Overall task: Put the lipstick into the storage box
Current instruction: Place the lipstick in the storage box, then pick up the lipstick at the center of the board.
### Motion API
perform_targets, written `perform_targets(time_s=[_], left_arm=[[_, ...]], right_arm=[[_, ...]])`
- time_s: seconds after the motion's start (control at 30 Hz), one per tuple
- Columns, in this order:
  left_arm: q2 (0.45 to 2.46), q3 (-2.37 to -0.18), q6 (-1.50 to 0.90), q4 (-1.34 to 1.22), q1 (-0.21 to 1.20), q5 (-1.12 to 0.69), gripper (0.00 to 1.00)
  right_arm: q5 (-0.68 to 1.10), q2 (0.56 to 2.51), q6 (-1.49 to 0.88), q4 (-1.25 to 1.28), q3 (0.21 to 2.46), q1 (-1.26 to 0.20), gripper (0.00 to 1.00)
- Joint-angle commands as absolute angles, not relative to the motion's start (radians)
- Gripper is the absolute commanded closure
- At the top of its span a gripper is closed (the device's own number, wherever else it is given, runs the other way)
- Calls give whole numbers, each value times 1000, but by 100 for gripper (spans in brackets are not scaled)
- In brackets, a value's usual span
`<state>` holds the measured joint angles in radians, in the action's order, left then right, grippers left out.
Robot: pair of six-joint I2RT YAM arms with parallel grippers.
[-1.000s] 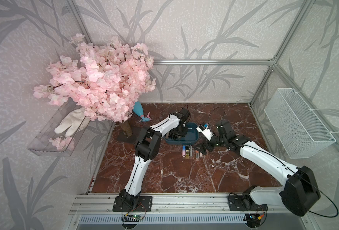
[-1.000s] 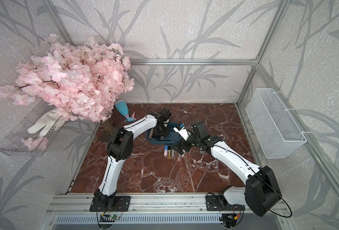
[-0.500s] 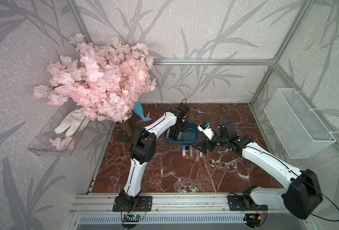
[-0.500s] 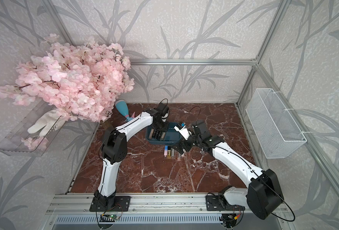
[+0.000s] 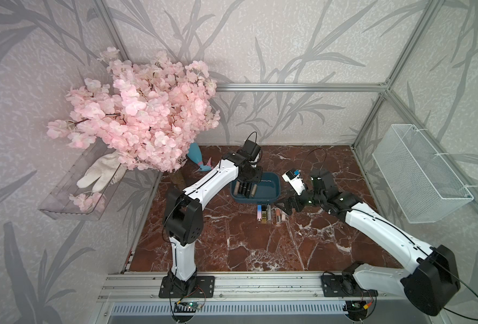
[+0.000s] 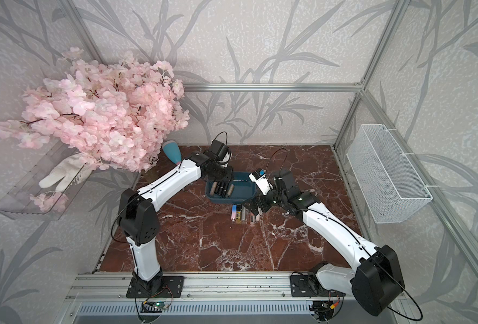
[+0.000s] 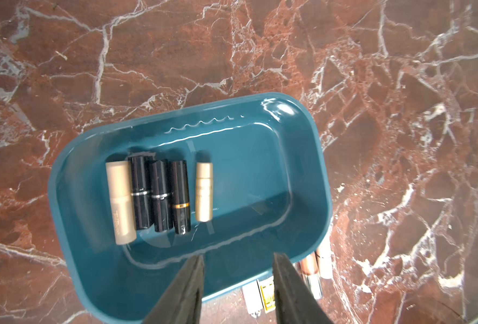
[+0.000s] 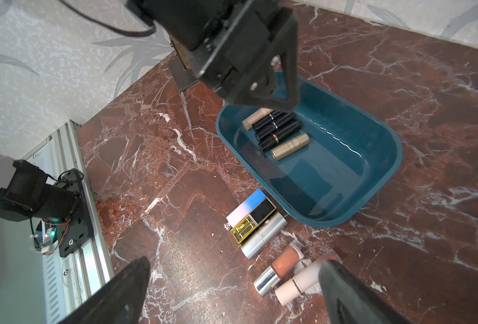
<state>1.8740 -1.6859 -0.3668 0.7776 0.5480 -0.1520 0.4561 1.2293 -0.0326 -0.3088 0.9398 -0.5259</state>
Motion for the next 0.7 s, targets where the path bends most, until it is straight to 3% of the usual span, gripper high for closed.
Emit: perform_targets(time_s=[0.0,0.17,0.3,0.67], left_arm=[[1782,-1608,-389,734,555,-180,56],[1651,-1451,-397,667,564,-240,54],[1513,-1309,-416,596,561,-272,47],[1167,-941,-521,367,521,-292,28]], right_arm=[[387,1219,-165,-380,991,-529,1],[384,1346,-260,-613,1113,-531,1],[360,1388,-335,-658,1124,-529,0],[161,1487,-538,-723,1104,-513,14]])
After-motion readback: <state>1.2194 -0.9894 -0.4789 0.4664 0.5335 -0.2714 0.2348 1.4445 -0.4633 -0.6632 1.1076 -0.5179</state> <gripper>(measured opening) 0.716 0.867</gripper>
